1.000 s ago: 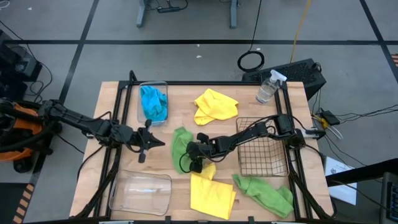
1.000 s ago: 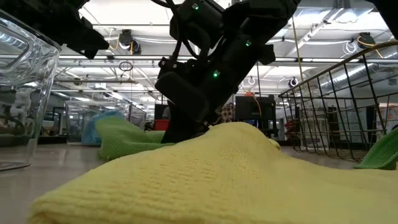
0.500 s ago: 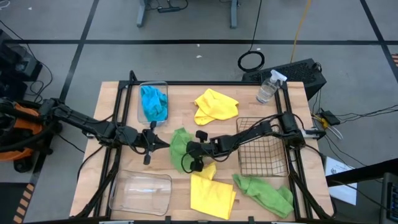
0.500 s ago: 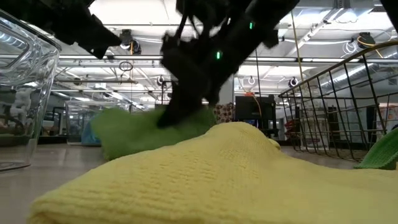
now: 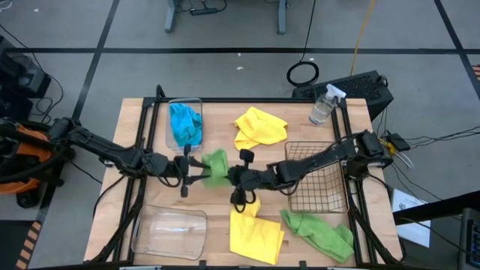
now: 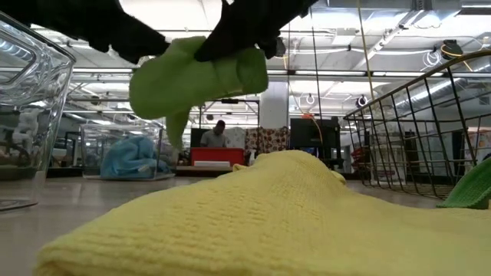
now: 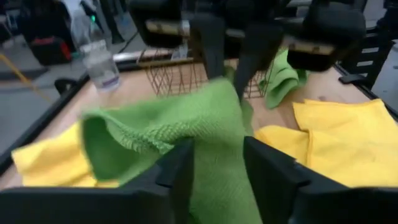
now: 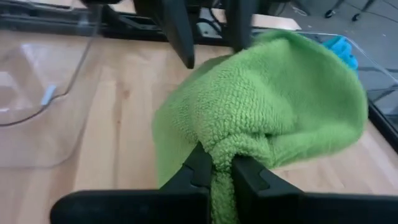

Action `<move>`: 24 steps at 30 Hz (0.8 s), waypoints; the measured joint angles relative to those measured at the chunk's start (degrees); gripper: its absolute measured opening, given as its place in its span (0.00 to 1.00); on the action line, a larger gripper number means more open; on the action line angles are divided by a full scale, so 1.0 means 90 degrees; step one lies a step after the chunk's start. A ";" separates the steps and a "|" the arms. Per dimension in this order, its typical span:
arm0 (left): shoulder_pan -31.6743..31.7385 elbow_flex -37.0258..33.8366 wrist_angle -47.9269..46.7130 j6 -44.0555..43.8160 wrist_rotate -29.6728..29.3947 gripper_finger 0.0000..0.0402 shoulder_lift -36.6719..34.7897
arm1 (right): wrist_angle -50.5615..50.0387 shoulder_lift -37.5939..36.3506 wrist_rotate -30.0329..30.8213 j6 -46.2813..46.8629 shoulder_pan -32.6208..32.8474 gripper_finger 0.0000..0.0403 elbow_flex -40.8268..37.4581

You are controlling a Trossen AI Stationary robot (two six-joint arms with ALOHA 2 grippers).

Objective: Sort microfiber towel by color & place in baskets
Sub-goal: Put the left green microfiber cloth into the wire basket

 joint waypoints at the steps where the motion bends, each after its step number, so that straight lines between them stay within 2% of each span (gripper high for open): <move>1: -0.0025 0.0000 0.0106 0.0111 0.0000 0.41 0.0040 | -0.0011 0.0000 -0.0001 0.0000 0.0036 0.03 0.0000; 6: -0.0306 0.0000 0.0846 0.0563 0.0015 0.54 0.0244 | -0.0277 -0.0012 0.0013 0.0152 0.0131 0.03 0.0000; 10: -0.0568 0.0000 0.1187 0.0777 0.0044 0.59 0.0365 | -0.0290 -0.0015 0.0038 0.0229 0.0172 0.03 0.0000; 24: -0.0334 0.0000 0.1294 0.0942 -0.0187 0.60 0.1273 | -0.0117 -0.0017 0.0045 -0.0048 0.0264 0.03 0.0000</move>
